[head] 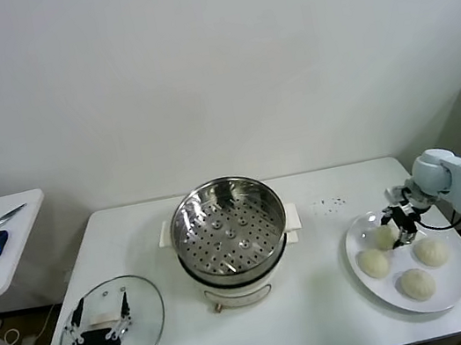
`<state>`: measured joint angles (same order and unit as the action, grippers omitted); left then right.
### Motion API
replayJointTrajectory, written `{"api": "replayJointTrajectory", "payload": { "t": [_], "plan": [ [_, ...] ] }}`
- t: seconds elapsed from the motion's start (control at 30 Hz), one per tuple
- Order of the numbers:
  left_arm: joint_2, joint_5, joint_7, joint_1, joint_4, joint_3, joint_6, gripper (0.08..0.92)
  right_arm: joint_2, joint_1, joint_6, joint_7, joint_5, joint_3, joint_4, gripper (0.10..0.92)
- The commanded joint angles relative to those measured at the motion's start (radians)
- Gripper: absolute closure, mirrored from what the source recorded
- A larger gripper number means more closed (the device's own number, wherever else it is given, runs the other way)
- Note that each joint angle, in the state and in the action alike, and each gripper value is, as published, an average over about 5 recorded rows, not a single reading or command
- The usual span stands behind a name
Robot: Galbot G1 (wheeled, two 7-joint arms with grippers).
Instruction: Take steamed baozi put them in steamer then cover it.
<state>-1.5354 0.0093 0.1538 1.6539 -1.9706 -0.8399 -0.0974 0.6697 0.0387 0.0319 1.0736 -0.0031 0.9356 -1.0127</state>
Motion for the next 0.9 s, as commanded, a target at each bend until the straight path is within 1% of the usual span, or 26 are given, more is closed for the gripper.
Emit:
{"api": "replayJointTrajectory", "payload": {
  "t": [0.03, 0.23, 0.37, 0.5, 0.63, 0.9],
  "plan": [
    [0.003, -0.004, 0.0, 0.005, -0.003, 0.003, -0.003, 0.177, -0.008, 0.139, -0.038, 0.003, 0.058, 0.098, -0.03, 0.394],
    [0.009, -0.005, 0.002, 0.011, -0.008, 0.005, -0.002, 0.177, 0.026, 0.462, -0.161, 0.025, 0.108, 0.351, -0.134, 0.389],
    [0.011, -0.004, 0.004, 0.014, -0.009, 0.006, -0.001, 0.177, 0.121, 0.674, -0.246, 0.033, 0.124, 0.476, -0.174, 0.389],
    [0.012, -0.003, 0.008, 0.016, -0.009, 0.01, -0.002, 0.177, 0.236, 0.782, -0.335, 0.036, 0.126, 0.517, -0.173, 0.389],
    [0.012, -0.003, 0.012, 0.017, -0.009, 0.013, -0.002, 0.177, 0.361, 0.82, -0.431, 0.037, 0.072, 0.506, -0.158, 0.387],
    [0.016, -0.043, 0.007, 0.021, -0.013, 0.027, 0.015, 0.177, 0.6, 0.759, -0.544, 0.021, -0.134, 0.425, -0.146, 0.362]
  ]
}}
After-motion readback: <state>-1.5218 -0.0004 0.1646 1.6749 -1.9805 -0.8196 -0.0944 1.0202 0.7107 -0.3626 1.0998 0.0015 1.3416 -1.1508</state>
